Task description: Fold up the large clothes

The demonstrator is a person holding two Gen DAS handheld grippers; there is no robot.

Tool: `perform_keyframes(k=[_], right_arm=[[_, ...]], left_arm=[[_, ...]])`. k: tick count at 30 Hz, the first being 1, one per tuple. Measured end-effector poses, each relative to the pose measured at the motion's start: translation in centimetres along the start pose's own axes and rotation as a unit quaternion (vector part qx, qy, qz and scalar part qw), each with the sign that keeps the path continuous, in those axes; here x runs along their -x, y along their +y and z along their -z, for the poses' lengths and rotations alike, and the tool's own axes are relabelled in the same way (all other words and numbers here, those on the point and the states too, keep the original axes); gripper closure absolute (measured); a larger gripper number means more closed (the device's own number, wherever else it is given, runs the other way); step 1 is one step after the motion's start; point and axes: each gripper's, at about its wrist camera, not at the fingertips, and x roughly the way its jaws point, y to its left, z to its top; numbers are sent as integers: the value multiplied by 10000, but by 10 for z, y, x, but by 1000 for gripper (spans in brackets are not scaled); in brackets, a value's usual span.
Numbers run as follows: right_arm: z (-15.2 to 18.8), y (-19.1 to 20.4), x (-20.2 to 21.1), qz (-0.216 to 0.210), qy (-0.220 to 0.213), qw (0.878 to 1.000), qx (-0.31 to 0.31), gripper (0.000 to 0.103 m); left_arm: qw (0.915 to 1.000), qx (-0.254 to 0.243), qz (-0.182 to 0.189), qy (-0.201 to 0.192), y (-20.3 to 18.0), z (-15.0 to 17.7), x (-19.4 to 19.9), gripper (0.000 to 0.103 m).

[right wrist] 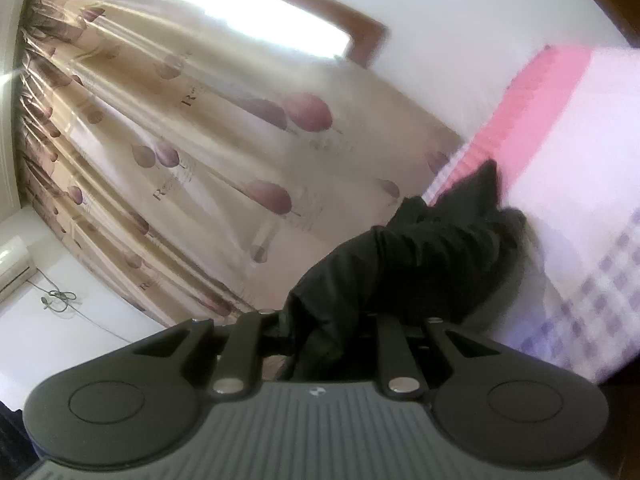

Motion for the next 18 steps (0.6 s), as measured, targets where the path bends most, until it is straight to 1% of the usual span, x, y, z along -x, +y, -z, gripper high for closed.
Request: perform_keyframes(k=[4, 8, 16, 18], right_arm=[[-20, 4, -16, -29, -51, 9998, 167, 85], [-40, 3, -42, -44, -88, 9995, 285, 85], [-81, -12, -97, 87, -194, 9994, 273, 85], [-89, -17, -113, 141, -179, 9993, 285, 85]], left_arm=[[9998, 37, -74, -153, -1, -18, -14, 89], [9995, 93, -180, -251, 0, -38, -38, 88], [9972, 423, -503, -354, 14, -73, -104, 87], [9966, 409, -622, -347, 16, -79, -124, 87]])
